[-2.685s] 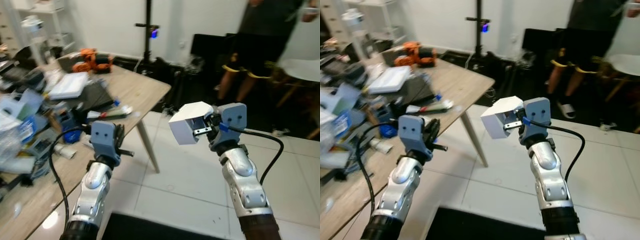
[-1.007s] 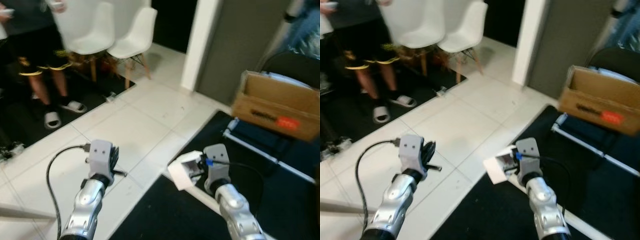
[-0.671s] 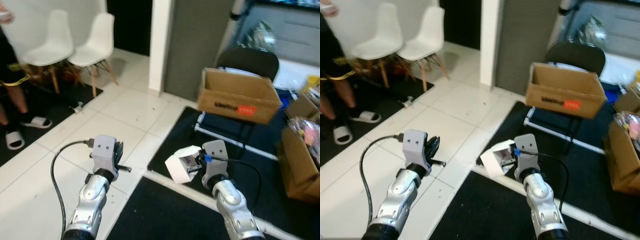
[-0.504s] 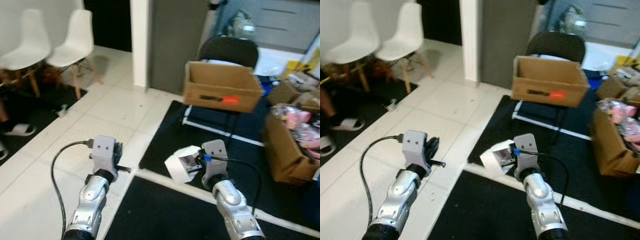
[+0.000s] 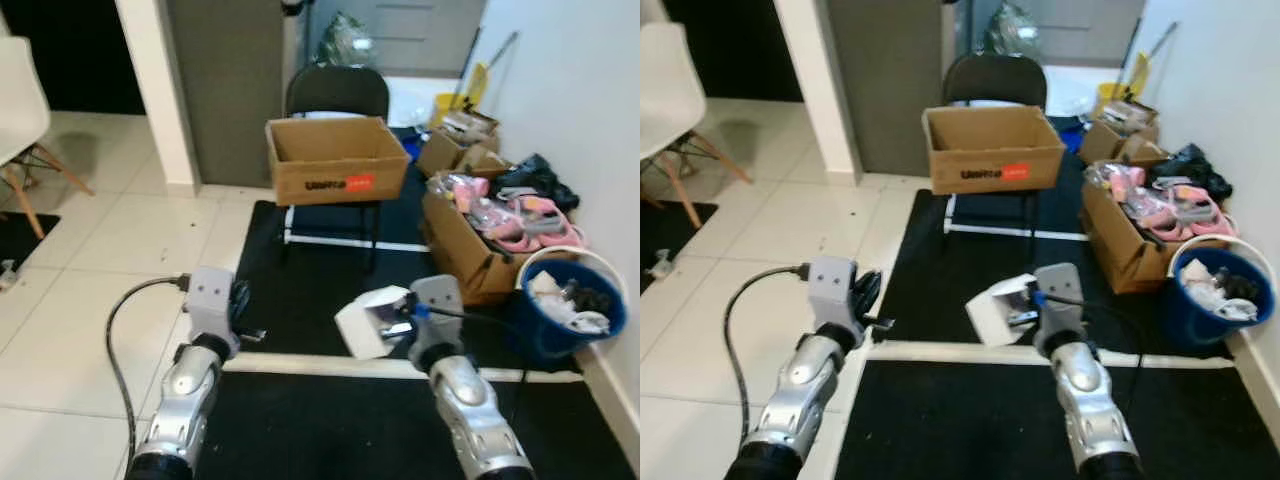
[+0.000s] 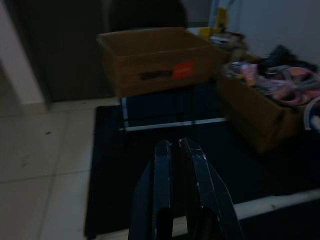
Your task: Picking trash to rubbish bin
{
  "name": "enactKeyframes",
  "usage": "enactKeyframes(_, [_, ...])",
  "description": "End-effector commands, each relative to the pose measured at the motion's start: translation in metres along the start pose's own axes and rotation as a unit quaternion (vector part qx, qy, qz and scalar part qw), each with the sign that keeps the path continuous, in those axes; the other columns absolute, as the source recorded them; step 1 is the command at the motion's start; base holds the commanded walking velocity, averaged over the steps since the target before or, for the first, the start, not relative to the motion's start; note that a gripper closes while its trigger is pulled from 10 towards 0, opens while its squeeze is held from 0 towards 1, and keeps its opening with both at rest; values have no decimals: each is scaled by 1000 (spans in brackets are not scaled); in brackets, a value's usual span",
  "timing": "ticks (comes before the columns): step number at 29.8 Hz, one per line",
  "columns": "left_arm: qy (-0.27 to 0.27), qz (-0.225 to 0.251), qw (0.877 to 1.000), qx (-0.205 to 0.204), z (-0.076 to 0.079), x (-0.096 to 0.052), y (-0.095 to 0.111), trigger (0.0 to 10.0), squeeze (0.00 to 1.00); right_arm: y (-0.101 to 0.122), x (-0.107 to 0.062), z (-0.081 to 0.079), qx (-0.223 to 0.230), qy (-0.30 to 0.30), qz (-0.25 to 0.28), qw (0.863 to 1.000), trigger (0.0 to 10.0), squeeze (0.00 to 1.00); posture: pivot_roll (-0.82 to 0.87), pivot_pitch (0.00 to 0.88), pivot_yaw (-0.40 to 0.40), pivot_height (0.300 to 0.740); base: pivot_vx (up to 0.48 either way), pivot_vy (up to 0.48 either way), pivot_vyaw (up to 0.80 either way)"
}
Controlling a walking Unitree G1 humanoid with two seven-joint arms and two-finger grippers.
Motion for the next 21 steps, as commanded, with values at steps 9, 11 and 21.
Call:
enactKeyframes(9, [10, -6, 1000, -4, -4, -4, -4, 10000, 0, -4, -2, -3, 12, 1, -5, 1000, 10000, 0, -35, 65, 17, 740, 0, 0, -786])
enactKeyframes(11, [11, -5, 1000, -5, -5, -3, -3, 10000, 0, -3, -2, -7, 8, 14, 0, 1000, 10000, 0, -35, 65, 16, 740, 0, 0, -369])
enactKeyframes(21, [-3, 4, 1000, -13, 3, -3, 1, 10000, 0, 3, -2, -21, -1, 42, 13, 999, 10000, 0, -34, 65, 14, 740, 114, 0, 0])
Point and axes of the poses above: a point about 5 cm out from each wrist's last joint towards the gripper, its own x axis pointing out of the wrist towards the gripper, its own y axis along the axis of the wrist's last joint, z = x × y, the point moved 6 cm from there along x, pointing out of the wrist towards the gripper, and after that the axes turned 15 degrees about -x, right-handed, at the moved point
